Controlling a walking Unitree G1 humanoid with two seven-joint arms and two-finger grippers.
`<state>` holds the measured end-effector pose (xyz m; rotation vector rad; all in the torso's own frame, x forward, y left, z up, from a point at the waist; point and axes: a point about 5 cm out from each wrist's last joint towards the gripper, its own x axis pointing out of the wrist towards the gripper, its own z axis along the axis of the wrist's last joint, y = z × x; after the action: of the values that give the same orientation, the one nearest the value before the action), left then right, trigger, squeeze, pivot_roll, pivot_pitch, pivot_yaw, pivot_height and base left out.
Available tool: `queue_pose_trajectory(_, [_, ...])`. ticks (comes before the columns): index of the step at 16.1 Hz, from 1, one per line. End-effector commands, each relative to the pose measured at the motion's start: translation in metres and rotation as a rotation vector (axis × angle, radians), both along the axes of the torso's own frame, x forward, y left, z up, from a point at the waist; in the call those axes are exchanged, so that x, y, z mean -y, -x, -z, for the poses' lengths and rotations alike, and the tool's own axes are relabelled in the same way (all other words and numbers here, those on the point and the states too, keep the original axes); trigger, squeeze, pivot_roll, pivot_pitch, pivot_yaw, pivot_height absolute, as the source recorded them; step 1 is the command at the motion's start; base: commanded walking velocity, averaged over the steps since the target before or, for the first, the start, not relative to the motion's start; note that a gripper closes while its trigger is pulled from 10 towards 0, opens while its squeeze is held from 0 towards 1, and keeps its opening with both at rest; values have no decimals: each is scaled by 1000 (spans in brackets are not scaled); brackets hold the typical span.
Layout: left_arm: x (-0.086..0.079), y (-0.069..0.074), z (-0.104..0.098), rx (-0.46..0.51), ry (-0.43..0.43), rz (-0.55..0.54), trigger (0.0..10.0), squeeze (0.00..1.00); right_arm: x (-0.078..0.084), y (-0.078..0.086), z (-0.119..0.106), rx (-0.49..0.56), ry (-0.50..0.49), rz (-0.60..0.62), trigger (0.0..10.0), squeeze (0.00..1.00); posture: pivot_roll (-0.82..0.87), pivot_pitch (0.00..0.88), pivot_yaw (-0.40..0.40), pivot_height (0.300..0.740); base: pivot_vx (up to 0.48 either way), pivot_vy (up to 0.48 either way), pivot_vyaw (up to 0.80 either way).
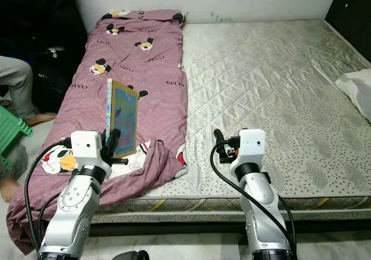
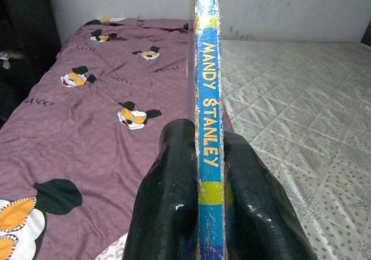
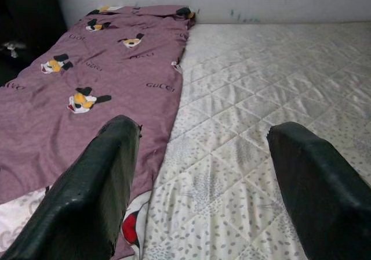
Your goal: Clean up the room
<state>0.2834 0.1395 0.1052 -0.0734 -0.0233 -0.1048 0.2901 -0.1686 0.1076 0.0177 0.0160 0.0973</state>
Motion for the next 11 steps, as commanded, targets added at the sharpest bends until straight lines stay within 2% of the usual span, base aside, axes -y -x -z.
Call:
queue_pose_trajectory(1, [-1,-2,-6,28,-14,-8,10000,0,0,0,2,-7,2,-5,10000,0,-3,90,39,740,0,0,0])
queue_pose_trajectory(8, [-2,-2,-6,27,-10,-10,10000,0,0,-1,2,-8,0,-7,10000,0,0,92,36,740,0,-257,0])
queue_pose_trajectory(11, [-2,-2,-5,26,-13,-11,10000,0,-1,-2,2,-7,2,-11,10000,0,1,90,34,740,0,-370,0])
